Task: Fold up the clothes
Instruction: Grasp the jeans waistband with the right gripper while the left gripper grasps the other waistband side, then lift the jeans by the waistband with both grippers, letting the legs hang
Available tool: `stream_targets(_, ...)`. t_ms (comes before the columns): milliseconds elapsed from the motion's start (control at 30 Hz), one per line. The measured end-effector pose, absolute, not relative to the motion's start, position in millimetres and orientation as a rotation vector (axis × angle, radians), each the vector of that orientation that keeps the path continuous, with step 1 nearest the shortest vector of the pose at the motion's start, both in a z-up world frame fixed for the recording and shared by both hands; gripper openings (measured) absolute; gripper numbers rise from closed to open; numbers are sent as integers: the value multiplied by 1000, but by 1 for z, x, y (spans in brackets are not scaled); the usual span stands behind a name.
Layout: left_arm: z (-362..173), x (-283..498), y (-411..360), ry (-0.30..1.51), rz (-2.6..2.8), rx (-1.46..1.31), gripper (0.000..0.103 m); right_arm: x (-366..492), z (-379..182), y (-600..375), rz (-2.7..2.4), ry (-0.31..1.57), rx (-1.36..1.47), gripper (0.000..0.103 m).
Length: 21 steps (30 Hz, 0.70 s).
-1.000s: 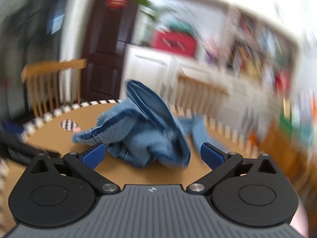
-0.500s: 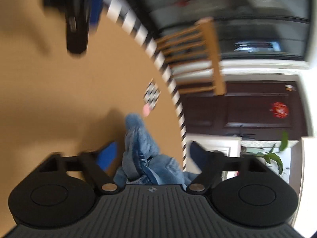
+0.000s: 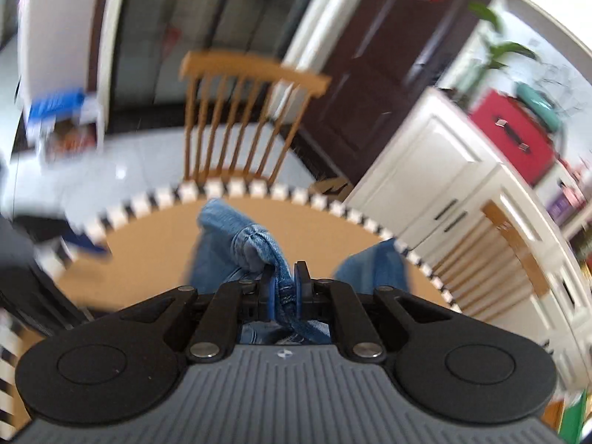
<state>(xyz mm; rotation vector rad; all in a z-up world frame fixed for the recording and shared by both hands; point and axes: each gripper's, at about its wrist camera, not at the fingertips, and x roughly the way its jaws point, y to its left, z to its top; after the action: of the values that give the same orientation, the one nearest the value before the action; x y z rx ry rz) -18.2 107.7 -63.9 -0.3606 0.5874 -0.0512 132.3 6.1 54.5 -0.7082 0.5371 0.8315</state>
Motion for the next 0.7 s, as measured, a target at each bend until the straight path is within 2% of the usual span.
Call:
stream_targets(167,-78,2,71,574,-112,-368,98,119,102,-11,776,532,-648,9)
stream_targets(200,-81,2,66,579,-127,-360,95,117,107,-17,762,531,-643,9)
stream_targets(233,-85,2,62,580,-146,-350,88,120,110,-28,750,537,-633,9)
stream_targets(300,-91,1,54,582,-183,-330,20,121,113,-46,730,546,-624,9)
stream_targets(467,-62,3,81,570,-188,-407,17,124,130,-87,659,526,-522,10)
stream_targets(567,-3,-5,109,460,-223,-368,17,113,161,-124,633,497,-356,10)
stream_targets(700,110,-42,138,217,-289,-136,17,68,229,-166,653,353,-201,10)
